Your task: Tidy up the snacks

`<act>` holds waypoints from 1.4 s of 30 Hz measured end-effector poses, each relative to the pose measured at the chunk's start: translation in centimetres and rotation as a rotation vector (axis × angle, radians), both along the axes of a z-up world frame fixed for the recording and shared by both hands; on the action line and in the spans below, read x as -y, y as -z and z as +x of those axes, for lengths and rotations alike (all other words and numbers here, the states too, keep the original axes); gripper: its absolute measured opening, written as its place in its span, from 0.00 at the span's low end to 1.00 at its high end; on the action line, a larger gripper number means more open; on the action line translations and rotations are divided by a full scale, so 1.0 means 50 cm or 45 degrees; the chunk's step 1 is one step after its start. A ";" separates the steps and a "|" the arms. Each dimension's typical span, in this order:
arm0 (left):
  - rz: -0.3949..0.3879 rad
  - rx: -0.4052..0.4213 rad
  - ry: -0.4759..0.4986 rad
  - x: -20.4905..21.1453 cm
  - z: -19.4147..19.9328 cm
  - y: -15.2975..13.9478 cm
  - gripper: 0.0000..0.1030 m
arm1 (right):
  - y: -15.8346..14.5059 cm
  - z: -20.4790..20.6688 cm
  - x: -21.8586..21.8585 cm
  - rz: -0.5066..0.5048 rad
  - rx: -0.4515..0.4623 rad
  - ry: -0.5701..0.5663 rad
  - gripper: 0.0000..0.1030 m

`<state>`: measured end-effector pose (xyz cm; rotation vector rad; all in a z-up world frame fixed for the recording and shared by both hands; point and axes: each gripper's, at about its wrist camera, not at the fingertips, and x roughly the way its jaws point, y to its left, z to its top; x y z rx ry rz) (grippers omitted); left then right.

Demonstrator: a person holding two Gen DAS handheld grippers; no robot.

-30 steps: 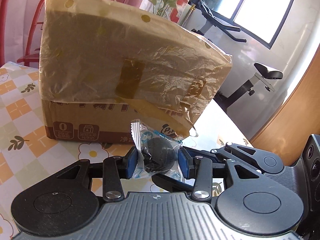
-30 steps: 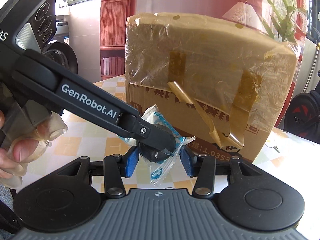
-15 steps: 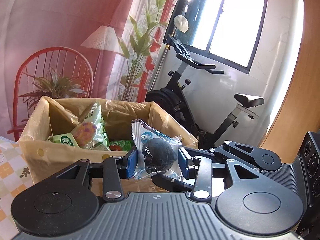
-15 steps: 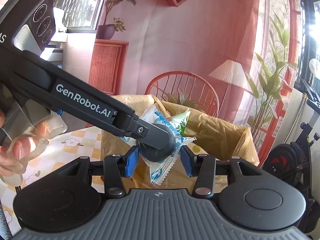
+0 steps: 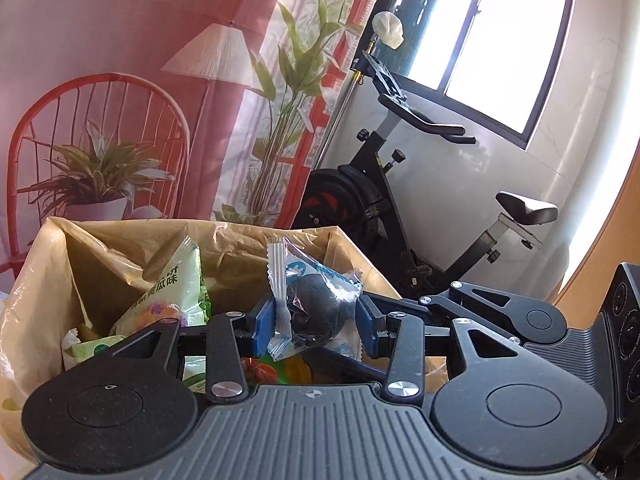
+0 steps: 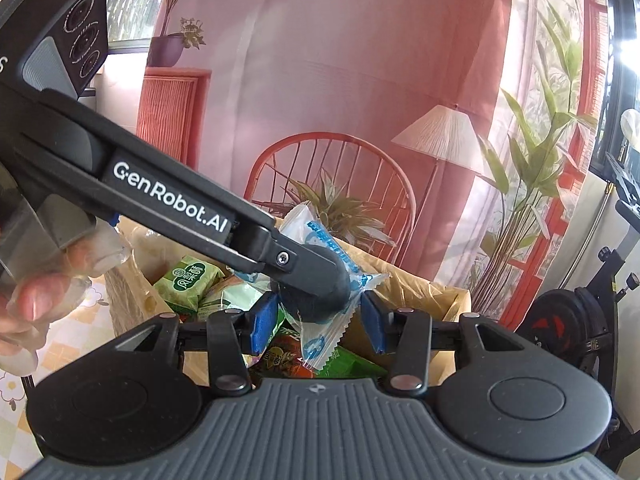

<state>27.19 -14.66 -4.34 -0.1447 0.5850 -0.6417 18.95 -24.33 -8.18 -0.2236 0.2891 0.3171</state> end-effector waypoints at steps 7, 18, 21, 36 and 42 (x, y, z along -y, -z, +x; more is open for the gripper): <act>0.048 -0.056 -0.055 0.002 0.033 0.027 0.44 | 0.018 0.020 0.006 0.005 -0.056 0.017 0.47; 0.196 0.145 -0.164 -0.034 -0.030 -0.029 0.62 | 0.005 0.007 0.009 0.025 -0.088 0.089 0.56; 0.228 0.196 -0.208 -0.048 -0.056 -0.045 0.73 | -0.007 -0.008 0.009 0.055 -0.069 0.112 0.70; 0.264 0.377 -0.463 -0.149 -0.218 -0.136 0.91 | -0.069 -0.131 -0.035 0.220 -0.007 0.253 0.99; 0.287 0.420 -0.516 -0.178 -0.295 -0.157 0.94 | -0.086 -0.196 -0.052 0.294 0.036 0.277 1.00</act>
